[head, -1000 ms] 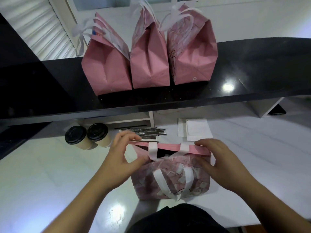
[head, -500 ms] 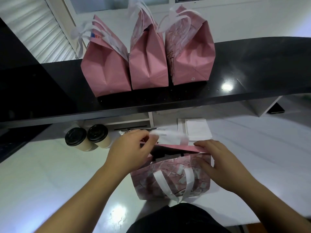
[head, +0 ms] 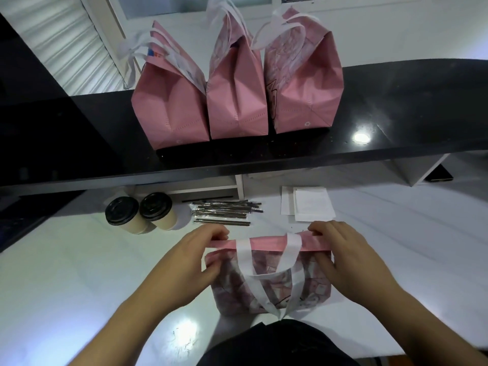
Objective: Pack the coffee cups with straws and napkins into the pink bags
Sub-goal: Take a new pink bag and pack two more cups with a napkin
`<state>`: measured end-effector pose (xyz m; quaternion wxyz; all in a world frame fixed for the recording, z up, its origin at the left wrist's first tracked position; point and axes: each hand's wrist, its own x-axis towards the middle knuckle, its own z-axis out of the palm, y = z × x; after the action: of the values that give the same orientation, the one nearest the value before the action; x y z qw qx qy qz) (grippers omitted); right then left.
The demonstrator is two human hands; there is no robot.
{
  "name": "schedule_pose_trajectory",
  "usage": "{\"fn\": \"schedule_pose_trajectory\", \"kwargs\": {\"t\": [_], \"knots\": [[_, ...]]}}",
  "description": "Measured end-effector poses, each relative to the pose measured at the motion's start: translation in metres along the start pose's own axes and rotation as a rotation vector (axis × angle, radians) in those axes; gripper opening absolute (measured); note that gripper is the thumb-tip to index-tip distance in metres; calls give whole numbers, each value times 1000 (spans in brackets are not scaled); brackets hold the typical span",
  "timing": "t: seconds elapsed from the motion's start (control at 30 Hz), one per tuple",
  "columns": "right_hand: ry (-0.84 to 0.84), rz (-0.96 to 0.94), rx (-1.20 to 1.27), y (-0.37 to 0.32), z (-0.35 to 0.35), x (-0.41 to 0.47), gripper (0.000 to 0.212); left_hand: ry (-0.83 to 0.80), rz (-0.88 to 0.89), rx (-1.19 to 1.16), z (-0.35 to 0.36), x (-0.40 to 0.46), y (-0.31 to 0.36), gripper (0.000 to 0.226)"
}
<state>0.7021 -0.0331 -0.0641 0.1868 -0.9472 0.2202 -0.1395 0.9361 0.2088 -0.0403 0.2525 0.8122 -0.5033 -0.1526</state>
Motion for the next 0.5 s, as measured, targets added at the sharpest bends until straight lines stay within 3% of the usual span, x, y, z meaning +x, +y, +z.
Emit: {"fn": "schedule_pose_trajectory", "kwargs": {"t": [0.17,0.27,0.4,0.5], "knots": [[96,-178,-123,-2,2,-1,37,101,59,52,13,2,-4,46],[77,-206,-187,1,1,-1,36,85,164,118,17,5,-7,41],[68,-246,-173,13,2,-3,23,52,201,127,19,5,-11,19],[66,-263,-137,19,3,-8,14,86,210,146,22,2,-12,22]]}}
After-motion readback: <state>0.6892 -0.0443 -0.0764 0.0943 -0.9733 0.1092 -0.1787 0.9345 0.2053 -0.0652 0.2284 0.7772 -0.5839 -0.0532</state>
